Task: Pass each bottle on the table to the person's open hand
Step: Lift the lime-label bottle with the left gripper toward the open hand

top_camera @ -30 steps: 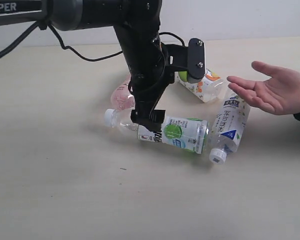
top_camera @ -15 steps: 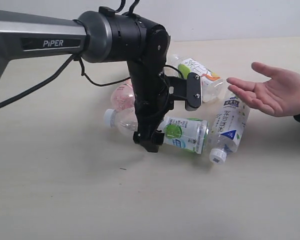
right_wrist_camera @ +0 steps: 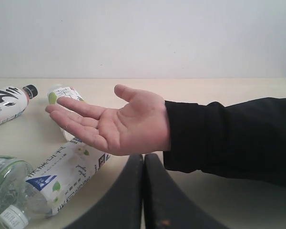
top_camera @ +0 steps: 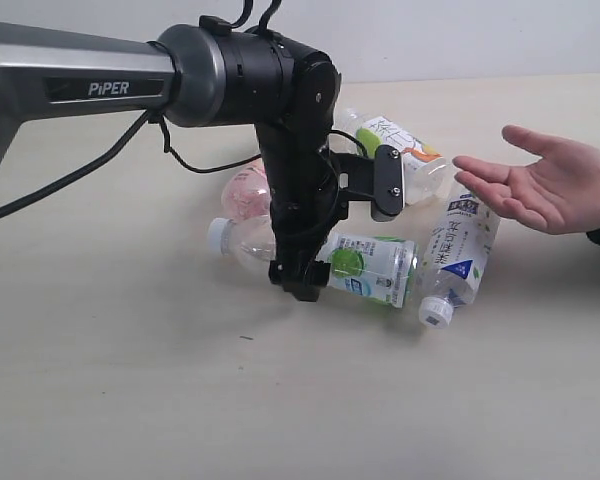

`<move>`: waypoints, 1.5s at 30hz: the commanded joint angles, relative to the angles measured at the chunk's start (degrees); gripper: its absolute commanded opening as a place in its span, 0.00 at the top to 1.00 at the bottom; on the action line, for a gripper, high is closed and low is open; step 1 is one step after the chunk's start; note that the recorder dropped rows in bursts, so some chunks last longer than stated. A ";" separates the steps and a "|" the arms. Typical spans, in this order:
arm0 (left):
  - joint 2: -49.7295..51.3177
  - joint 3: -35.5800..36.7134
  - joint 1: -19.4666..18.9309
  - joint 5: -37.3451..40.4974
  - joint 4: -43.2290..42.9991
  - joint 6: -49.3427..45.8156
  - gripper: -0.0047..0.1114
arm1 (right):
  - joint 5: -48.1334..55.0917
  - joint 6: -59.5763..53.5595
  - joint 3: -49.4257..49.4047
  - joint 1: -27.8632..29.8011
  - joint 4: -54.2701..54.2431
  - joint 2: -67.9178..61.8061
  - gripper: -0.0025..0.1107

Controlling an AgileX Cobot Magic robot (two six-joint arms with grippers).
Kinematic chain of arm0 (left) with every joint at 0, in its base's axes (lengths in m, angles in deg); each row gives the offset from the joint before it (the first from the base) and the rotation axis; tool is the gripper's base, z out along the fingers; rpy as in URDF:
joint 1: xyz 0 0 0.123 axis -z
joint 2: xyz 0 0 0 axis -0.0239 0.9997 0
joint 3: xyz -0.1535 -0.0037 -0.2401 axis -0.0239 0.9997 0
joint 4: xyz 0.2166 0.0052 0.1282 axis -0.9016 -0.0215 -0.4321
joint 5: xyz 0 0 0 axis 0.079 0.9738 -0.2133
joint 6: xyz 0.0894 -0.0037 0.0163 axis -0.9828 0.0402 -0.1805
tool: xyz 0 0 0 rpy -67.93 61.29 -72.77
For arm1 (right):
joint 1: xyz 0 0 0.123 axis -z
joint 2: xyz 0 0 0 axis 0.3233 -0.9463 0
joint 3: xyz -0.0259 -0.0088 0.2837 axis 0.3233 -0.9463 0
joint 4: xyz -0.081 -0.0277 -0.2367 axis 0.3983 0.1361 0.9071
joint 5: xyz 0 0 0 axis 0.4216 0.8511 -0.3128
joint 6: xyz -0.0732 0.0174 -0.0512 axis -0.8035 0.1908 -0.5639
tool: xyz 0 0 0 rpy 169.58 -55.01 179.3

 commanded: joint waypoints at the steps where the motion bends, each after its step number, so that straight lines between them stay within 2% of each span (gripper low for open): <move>1: 0.13 -0.24 0.17 0.02 0.34 0.56 0.29 | -0.63 -0.22 -0.28 0.24 0.21 0.37 0.98; 7: 0.13 -0.24 0.17 0.57 0.66 0.81 0.66 | -0.63 -0.22 -0.28 0.24 0.21 0.37 0.98; 11: 0.13 -0.24 0.17 1.23 1.47 0.81 0.95 | -0.63 -0.22 -0.28 0.24 0.21 0.37 0.98; 17: 0.13 -0.24 0.17 2.83 1.37 0.47 0.96 | -0.63 -0.22 -0.28 0.24 0.21 0.37 0.98; 23: -2.57 -0.24 0.17 8.66 1.37 1.55 0.96 | -0.63 -0.22 -0.28 0.24 0.21 0.37 0.98; 31: -10.18 -0.24 0.17 13.34 2.82 21.46 0.96 | -0.63 -0.22 -0.28 0.24 0.21 0.37 0.98; 38: -14.24 -1.33 0.17 12.74 16.20 25.55 0.96 | -0.52 -0.22 -0.28 0.24 0.21 0.37 0.98; 41: -14.71 -3.84 0.17 9.26 16.76 38.66 0.96 | -0.52 -0.22 -0.28 0.24 0.21 0.37 0.98; 45: -14.85 -7.31 0.17 5.49 16.76 50.93 0.96 | -0.52 -0.22 -0.28 0.24 0.21 0.37 0.98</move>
